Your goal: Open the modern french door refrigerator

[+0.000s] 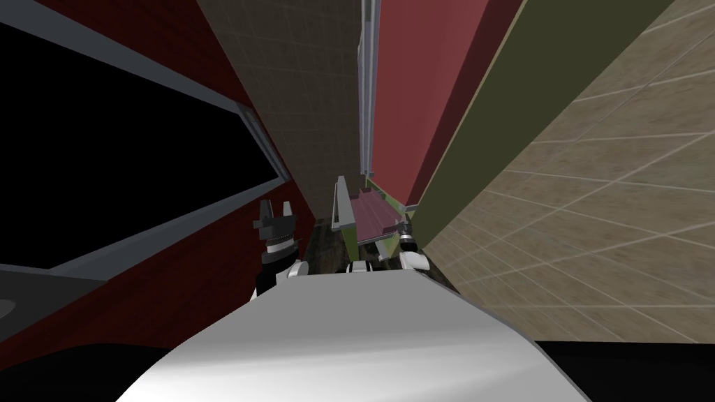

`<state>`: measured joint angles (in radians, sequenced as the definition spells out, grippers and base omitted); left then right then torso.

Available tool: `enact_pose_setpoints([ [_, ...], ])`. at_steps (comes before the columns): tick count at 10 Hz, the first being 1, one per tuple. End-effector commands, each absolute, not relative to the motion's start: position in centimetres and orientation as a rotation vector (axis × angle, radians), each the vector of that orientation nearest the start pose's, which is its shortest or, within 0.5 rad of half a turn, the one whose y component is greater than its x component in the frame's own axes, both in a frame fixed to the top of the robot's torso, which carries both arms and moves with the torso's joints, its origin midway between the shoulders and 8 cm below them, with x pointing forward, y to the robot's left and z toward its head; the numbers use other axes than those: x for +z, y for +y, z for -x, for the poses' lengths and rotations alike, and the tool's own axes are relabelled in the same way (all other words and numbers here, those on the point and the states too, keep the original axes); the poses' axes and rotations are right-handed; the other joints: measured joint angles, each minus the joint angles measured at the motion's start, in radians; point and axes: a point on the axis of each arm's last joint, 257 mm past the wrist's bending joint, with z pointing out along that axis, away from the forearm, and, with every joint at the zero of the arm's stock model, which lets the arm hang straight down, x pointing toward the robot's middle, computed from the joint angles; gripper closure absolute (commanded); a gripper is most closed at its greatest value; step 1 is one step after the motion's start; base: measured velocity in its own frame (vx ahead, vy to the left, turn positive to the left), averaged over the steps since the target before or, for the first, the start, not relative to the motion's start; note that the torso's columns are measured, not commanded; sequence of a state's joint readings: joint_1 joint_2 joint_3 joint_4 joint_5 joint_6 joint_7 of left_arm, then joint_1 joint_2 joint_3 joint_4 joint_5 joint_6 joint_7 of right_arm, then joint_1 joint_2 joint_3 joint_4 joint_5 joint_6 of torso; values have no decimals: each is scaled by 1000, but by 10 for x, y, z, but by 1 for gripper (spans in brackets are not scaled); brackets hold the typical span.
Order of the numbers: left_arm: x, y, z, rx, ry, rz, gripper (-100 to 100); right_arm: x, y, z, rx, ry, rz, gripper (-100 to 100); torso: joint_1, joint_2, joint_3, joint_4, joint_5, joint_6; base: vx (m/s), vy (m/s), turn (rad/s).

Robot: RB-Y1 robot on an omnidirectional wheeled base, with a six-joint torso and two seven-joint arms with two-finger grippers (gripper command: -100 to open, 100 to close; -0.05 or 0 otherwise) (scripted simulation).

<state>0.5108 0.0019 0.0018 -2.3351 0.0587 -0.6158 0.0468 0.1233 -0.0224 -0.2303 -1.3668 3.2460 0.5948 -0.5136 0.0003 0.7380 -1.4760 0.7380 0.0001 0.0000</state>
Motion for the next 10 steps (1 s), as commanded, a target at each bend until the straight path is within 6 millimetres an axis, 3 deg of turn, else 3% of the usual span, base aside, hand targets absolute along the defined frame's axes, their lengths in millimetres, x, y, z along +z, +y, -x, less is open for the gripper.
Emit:
enact_pose_setpoints([
  [1,65,282,-308,-1411,452,574,0,-226,-333,-481,-1179,1128,718,-100,-4,4,2,1,-1,-1,-142,-82,449],
  [3,65,282,-308,-1410,452,574,0,-229,-315,-483,-1112,1138,691,-100,0,0,1,0,0,1,-51,-20,45],
  [7,65,282,-308,-1410,452,574,0,-228,-331,-481,-1082,1186,591,-100,-1,-1,-1,0,0,0,12,7,-3],
  [8,65,282,-308,-1410,452,574,0,-215,-321,-494,-1101,1111,631,-100,-1,1,0,0,0,0,-115,-48,247],
  [10,65,282,-308,-1411,452,574,0,-226,-313,-494,-1062,1121,641,-100,-3,6,4,2,-1,0,-105,-54,303],
])
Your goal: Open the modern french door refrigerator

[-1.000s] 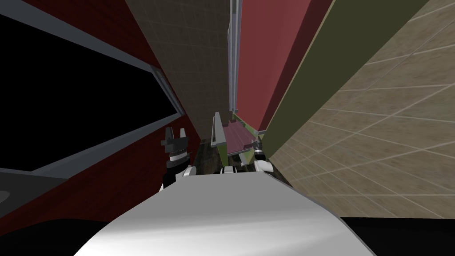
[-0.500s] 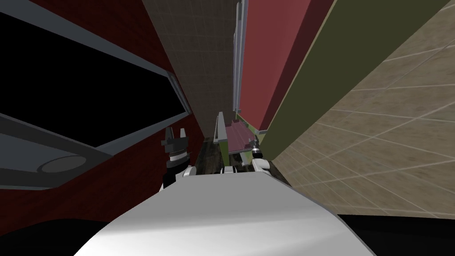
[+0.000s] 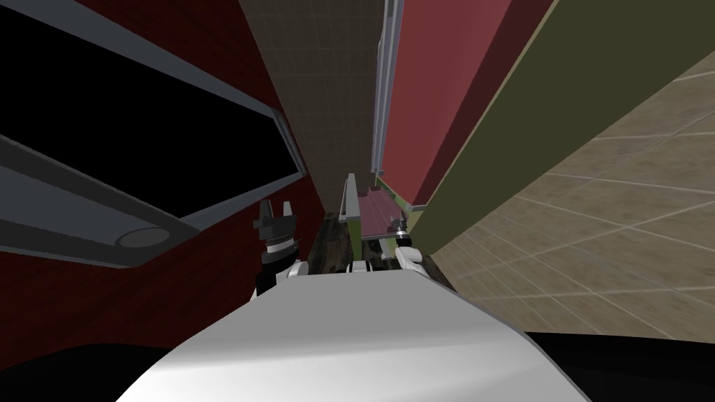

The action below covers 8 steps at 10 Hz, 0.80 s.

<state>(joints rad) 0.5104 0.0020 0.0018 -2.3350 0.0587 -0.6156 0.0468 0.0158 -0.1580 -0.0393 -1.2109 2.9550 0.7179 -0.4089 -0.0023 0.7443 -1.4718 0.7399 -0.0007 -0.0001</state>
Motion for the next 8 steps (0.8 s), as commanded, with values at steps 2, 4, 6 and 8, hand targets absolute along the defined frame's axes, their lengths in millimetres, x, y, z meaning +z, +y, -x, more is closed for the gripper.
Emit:
enact_pose_setpoints([
  [2,65,282,-308,-1410,453,574,0,-229,-310,-494,-1023,1147,600,-100,4,-11,-7,-3,1,1,-7,-7,-11],
  [4,65,282,-308,-1410,452,574,0,-231,-320,-493,-1007,1179,542,-100,4,-10,-6,-3,1,0,13,9,-1],
  [6,65,282,-308,-1410,452,574,0,-220,-319,-503,-1037,1124,569,-100,2,-5,-4,-2,1,0,-47,-25,239],
  [8,65,282,-308,-1410,452,574,0,-233,-316,-502,-1010,1145,585,-100,0,0,0,0,0,-1,-113,-40,203],
])
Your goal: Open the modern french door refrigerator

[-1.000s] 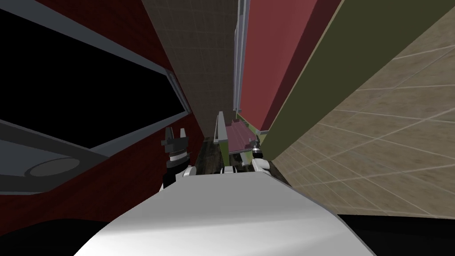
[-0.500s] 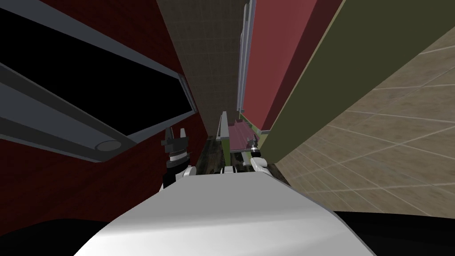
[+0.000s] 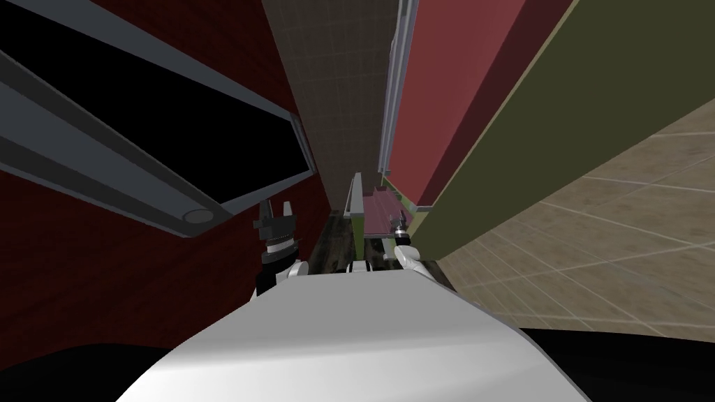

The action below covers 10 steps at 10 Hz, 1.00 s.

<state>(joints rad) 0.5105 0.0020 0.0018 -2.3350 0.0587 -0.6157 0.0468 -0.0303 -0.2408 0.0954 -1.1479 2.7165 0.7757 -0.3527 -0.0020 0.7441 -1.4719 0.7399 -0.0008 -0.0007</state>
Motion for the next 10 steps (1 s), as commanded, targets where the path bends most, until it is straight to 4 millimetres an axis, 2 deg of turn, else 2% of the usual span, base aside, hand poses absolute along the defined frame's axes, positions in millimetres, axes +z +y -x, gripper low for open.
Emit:
enact_pose_setpoints([
  [1,65,282,-308,-1410,453,574,0,-237,-309,-502,-981,1158,575,-100,3,-5,-3,-1,1,1,-32,0,-33],
  [5,65,282,-308,-1410,453,574,0,-243,-330,-501,-954,1228,465,-100,2,-8,-5,-2,1,1,10,6,-4],
  [6,65,282,-308,-1410,453,574,0,-230,-330,-511,-1009,1167,520,-100,1,-6,-4,-2,1,1,-97,-26,387],
  [7,65,282,-308,-1411,452,574,0,-232,-339,-510,-1020,1167,532,-100,1,0,-1,0,0,-1,-132,-31,417],
  [9,65,282,-308,-1410,453,574,0,-252,-327,-507,-970,1212,532,-100,1,-5,-3,-1,1,2,-64,-19,17],
  [10,65,282,-308,-1410,453,574,0,-253,-333,-507,-965,1231,505,-100,2,-9,-6,-3,1,1,-5,-2,-19],
])
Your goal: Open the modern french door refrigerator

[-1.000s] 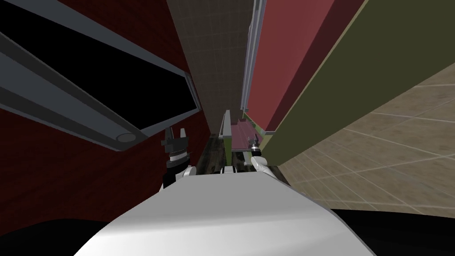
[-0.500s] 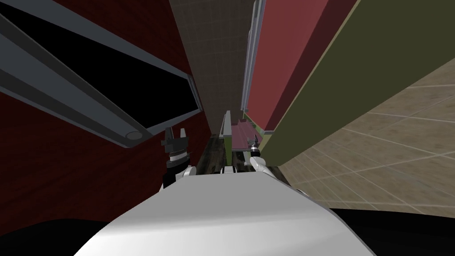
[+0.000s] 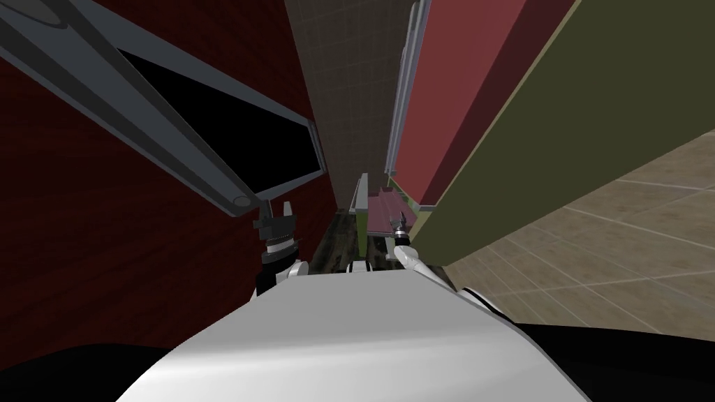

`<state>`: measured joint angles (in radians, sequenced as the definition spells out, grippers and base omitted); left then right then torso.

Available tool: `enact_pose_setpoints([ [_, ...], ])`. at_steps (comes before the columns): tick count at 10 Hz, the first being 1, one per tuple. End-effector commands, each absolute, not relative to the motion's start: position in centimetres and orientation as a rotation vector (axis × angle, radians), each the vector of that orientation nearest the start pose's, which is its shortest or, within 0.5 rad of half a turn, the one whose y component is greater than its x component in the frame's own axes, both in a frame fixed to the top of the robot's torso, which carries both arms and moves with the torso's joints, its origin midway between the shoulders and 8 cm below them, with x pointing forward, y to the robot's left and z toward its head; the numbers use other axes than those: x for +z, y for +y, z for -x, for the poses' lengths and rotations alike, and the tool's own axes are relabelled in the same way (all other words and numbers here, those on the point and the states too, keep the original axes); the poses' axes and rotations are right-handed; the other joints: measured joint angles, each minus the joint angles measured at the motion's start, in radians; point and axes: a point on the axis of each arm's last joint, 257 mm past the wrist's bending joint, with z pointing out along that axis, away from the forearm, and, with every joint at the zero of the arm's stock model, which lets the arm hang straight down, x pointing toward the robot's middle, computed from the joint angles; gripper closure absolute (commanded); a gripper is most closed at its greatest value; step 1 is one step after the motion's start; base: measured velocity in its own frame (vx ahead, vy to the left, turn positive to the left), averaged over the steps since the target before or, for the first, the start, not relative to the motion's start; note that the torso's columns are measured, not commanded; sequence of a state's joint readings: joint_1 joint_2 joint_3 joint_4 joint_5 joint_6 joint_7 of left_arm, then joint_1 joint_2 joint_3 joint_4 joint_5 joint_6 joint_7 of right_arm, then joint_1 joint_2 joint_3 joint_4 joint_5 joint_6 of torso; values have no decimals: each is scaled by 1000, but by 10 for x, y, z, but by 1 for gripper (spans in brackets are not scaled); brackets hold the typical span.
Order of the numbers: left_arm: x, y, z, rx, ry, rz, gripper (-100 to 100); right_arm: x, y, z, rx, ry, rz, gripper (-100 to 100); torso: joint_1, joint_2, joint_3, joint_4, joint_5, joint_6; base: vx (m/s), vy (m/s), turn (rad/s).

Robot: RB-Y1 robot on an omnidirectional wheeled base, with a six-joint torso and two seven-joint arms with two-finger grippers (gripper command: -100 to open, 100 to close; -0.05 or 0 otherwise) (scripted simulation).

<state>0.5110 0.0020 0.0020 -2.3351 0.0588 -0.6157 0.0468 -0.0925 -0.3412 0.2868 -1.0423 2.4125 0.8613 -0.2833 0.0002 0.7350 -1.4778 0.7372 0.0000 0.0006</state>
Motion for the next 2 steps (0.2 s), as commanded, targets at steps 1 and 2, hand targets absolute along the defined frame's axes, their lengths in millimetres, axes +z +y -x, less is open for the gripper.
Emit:
enact_pose_setpoints([
  [1,65,282,-308,-1410,453,574,0,-255,-338,-506,-960,1250,478,-100,1,-2,-1,-1,0,-1,10,2,9],
  [2,65,282,-308,-1410,453,574,0,-257,-344,-506,-955,1269,450,-100,1,-1,-1,0,0,-1,14,3,4],
])
